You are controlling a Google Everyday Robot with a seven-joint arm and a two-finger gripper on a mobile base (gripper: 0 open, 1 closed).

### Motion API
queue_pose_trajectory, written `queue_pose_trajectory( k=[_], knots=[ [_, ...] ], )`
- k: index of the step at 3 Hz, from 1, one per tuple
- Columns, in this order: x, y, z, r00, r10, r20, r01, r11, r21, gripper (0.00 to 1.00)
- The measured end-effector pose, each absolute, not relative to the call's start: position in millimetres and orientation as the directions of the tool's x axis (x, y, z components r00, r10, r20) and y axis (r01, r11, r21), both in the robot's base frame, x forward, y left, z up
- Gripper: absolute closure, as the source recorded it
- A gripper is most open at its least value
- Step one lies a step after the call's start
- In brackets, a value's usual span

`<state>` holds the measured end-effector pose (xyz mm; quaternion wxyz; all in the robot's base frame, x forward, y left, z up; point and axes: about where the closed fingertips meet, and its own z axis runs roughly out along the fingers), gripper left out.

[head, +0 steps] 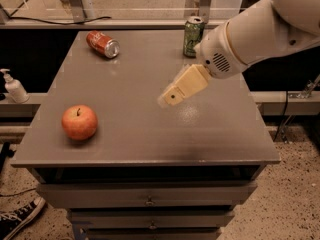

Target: Move coke can near green can

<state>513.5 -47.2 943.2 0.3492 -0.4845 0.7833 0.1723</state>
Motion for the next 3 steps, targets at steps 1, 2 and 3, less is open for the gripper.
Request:
queue_pose_trajectory(
  k=[1,2,3],
  knots=[
    [513,-47,943,-0.287,-0.639,-0.714,-0.879,0.471,-0.069,0.00],
    [527,-26,939,-0.268,-0.618,-0.739,-0.879,0.470,-0.074,0.00],
    [559,10,937,-0.220,-0.578,-0.785,-0.884,0.459,-0.090,0.00]
  ],
)
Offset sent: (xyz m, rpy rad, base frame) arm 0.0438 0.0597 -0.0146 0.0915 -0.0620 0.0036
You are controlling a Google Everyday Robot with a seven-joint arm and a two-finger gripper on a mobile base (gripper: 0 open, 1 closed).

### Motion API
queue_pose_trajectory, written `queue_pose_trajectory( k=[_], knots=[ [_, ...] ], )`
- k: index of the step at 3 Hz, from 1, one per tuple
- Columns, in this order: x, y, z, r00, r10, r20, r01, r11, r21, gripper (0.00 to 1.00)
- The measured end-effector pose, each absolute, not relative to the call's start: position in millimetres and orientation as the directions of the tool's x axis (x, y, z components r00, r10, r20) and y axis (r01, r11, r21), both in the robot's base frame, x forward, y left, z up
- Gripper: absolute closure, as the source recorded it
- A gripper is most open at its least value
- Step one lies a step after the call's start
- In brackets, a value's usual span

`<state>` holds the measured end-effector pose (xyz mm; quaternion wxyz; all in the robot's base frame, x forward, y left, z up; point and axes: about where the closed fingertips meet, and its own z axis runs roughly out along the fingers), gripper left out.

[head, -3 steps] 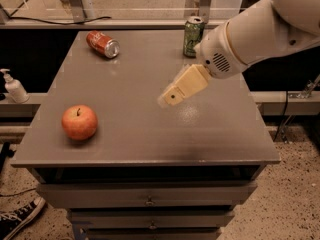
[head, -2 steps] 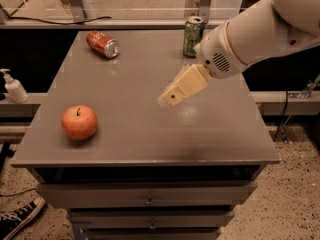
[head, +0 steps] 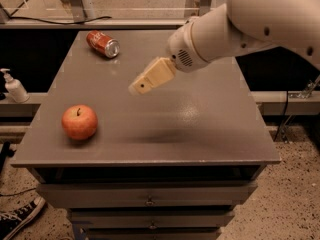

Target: Move coke can near green can

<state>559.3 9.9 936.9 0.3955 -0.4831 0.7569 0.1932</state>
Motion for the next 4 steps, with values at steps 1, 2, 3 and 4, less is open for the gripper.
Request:
queue_pose_trajectory(
  k=[1,2,3,4],
  knots=[
    [596,46,933,-0.182,-0.528,-0.829,-0.881,0.462,-0.101,0.00],
    [627,83,917,-0.176,-0.488,-0.855,-0.870,0.483,-0.097,0.00],
    [659,119,898,-0.184,-0.447,-0.875,-0.851,0.518,-0.086,0.00],
    [692,144,879,-0.169,-0.426,-0.889,-0.825,0.555,-0.109,0.00]
  ],
)
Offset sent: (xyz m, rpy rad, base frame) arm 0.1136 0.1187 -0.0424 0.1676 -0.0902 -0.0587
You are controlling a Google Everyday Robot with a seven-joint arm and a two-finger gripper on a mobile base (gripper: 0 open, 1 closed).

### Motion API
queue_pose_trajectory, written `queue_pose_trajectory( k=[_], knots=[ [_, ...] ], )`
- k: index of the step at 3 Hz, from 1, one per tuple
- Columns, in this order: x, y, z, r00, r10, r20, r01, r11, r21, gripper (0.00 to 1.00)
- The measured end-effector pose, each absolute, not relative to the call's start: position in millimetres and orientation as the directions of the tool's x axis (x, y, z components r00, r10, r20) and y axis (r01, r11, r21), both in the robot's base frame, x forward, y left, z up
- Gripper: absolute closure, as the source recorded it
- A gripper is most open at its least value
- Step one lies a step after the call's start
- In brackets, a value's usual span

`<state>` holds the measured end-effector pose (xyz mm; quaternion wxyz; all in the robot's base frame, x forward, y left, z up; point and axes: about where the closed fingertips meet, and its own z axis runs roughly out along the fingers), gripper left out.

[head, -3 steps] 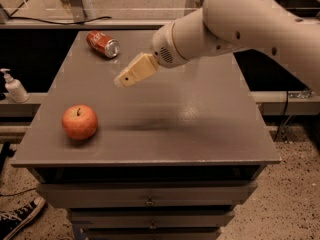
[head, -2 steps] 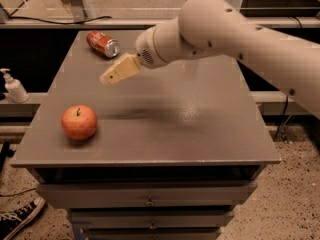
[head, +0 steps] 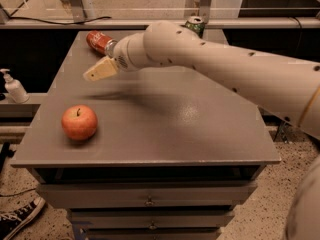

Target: Move coke can near green can

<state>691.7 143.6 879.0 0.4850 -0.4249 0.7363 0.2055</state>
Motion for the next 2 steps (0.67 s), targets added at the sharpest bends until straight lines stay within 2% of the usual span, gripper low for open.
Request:
queue_pose_trajectory(
  k=[2],
  knots=[
    [761,169,855,-0.139,-0.387,-0.911,-0.758,0.634,-0.154,0.00]
  ],
)
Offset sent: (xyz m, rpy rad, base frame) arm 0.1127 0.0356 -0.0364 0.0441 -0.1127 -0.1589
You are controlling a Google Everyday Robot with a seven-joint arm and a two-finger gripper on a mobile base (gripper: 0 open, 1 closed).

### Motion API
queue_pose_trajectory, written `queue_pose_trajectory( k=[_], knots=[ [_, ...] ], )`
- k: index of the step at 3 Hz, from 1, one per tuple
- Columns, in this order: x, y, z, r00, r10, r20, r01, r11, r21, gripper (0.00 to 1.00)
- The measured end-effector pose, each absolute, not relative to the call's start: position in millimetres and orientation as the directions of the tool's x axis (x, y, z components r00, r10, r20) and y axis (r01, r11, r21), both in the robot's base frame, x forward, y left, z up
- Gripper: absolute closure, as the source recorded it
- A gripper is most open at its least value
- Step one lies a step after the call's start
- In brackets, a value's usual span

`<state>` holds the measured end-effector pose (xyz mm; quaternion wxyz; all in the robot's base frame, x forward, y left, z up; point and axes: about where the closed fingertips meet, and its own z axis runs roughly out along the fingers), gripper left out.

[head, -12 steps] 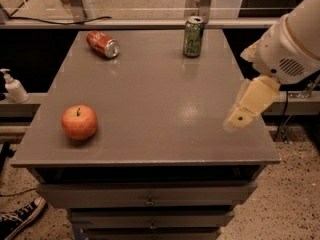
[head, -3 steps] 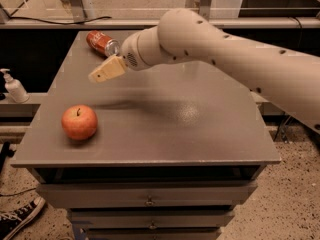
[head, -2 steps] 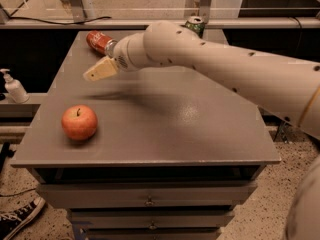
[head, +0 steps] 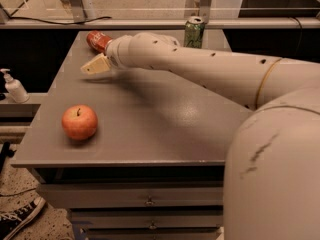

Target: Move coke can near green can

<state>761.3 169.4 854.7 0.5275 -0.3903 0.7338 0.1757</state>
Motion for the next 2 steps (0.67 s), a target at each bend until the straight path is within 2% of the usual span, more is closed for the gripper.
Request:
queue_pose_trajectory(
  k=[1,2],
  knots=[
    [788,181,848,-0.156,-0.360,-0.920,-0.737,0.663,-0.134,0.00],
    [800,194,845,-0.184,-0.319,-0.930,-0.725,0.683,-0.091,0.19]
  ],
)
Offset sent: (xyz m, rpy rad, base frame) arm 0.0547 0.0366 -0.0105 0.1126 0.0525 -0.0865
